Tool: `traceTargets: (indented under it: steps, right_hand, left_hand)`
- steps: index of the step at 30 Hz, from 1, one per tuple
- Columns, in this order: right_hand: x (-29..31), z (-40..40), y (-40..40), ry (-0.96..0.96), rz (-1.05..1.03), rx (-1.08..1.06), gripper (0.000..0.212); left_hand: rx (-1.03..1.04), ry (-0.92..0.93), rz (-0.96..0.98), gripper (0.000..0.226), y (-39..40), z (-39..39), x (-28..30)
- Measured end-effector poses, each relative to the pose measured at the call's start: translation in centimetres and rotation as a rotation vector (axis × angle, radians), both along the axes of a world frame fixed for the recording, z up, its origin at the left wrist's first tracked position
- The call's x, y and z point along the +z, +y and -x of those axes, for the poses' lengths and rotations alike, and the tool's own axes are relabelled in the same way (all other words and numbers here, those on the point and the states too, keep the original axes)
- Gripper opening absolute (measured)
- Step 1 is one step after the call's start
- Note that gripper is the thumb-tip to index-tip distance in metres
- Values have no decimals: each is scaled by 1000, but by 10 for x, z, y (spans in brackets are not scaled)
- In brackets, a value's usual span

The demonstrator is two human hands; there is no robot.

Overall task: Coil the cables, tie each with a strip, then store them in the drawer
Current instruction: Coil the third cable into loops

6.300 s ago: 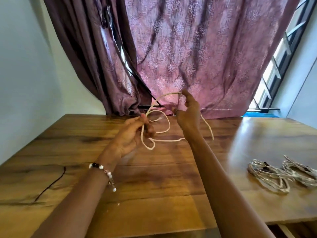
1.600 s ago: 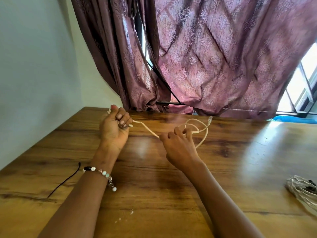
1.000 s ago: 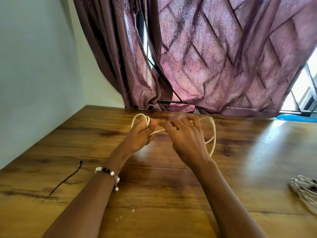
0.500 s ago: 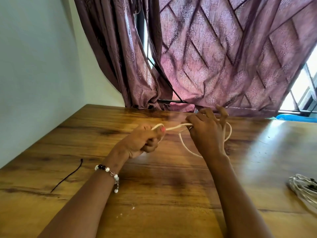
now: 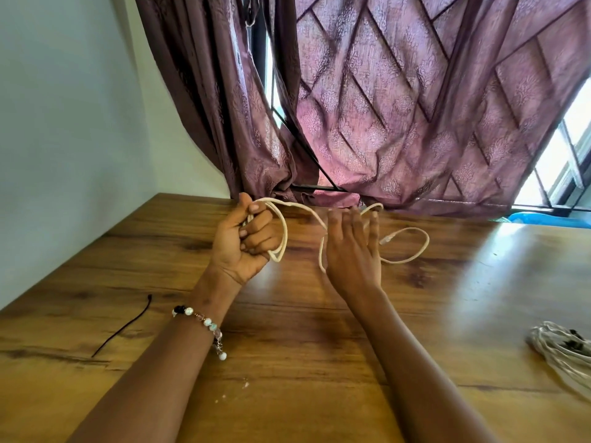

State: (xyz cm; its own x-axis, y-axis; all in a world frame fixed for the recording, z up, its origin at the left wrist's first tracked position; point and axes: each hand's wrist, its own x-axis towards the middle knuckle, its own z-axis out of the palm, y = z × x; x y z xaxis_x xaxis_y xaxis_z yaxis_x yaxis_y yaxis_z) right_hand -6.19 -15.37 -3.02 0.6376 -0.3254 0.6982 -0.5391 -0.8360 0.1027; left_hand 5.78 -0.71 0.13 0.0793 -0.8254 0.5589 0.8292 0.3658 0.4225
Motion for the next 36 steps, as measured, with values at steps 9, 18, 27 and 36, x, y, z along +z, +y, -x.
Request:
traceTargets:
  steps: [9, 18, 27, 36]
  right_hand:
    - [-6, -17, 10, 68, 9, -86, 38]
    - [29, 10, 16, -488, -224, 524, 26]
    - [11, 9, 18, -270, -751, 607, 29]
    - [12, 15, 21, 224, -281, -110, 69]
  left_hand:
    - [540, 95, -170, 32, 8, 7, 13]
    - [323, 183, -40, 36, 15, -17, 2]
    - [269, 245, 36, 40, 22, -35, -4]
    - [547, 388, 15, 17, 29, -34, 3]
